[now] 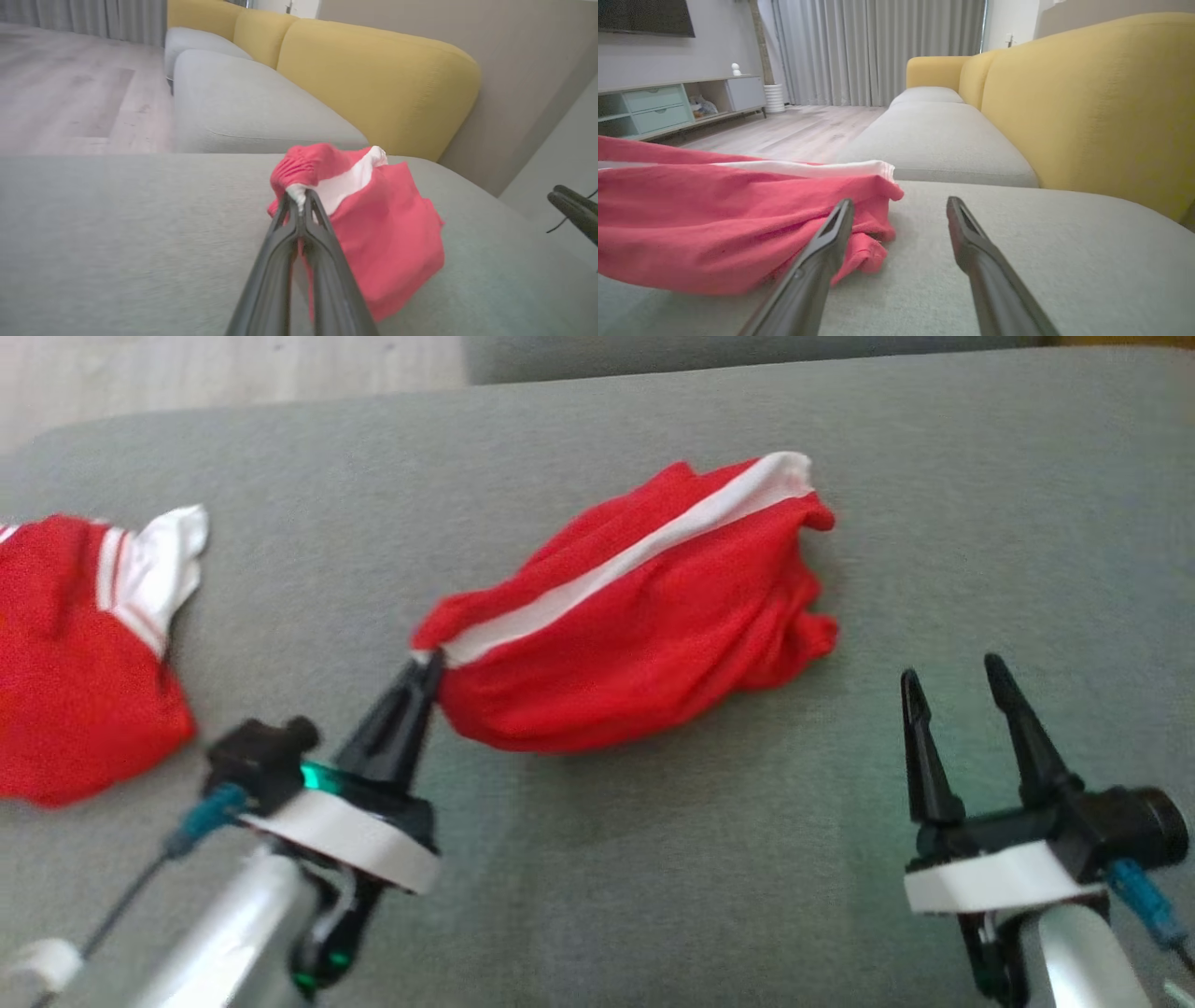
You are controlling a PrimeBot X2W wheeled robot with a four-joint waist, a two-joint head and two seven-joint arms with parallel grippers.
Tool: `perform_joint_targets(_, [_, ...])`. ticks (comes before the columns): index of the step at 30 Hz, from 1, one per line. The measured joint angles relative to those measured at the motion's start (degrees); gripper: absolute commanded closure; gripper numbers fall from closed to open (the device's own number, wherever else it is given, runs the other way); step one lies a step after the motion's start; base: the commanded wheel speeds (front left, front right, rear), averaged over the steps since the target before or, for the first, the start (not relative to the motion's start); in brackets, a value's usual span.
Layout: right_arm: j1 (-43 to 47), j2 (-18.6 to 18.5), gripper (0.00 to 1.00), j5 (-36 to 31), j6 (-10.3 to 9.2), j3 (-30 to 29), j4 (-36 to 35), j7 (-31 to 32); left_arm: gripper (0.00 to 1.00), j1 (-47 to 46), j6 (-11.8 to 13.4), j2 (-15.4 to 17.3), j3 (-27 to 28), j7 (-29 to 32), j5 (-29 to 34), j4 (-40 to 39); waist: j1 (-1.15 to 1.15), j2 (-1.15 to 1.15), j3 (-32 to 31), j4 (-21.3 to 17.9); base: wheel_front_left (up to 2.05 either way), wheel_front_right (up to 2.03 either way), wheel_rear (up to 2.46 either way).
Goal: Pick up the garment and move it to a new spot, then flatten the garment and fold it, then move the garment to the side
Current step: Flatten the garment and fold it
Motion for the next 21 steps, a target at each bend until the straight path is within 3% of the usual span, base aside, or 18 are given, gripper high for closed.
perform_joint_targets(5, [-4.6,-2.0,0.00,4.3,0.00,1.8,1.8,0.0,1.00,0.1,0.8,6.2,3.3,2.7,-0.5,-4.7,0.00,0.00,1.4,3.5,0.00,0.00,0.00])
perform_joint_targets(11, [-15.2,-11.8,0.00,13.5,0.00,7.6,7.2,0.0,1.00,-1.6,1.2,10.1,5.2,4.2,-0.4,-5.5,0.00,0.00,5.2,6.2,0.00,0.00,0.00])
perform_joint_targets(16, [-28.2,-20.8,0.00,26.3,0.00,21.0,15.6,1.4,1.00,-7.3,0.5,10.1,5.4,4.4,0.2,-4.4,0.02,0.00,8.9,8.7,0.00,0.00,0.00])
perform_joint_targets(21, [-37.2,-25.6,0.00,44.0,0.00,33.7,18.0,9.3,1.00,-10.1,0.1,8.8,5.1,3.4,0.7,-1.8,0.02,0.00,11.4,11.8,0.00,0.00,0.00])
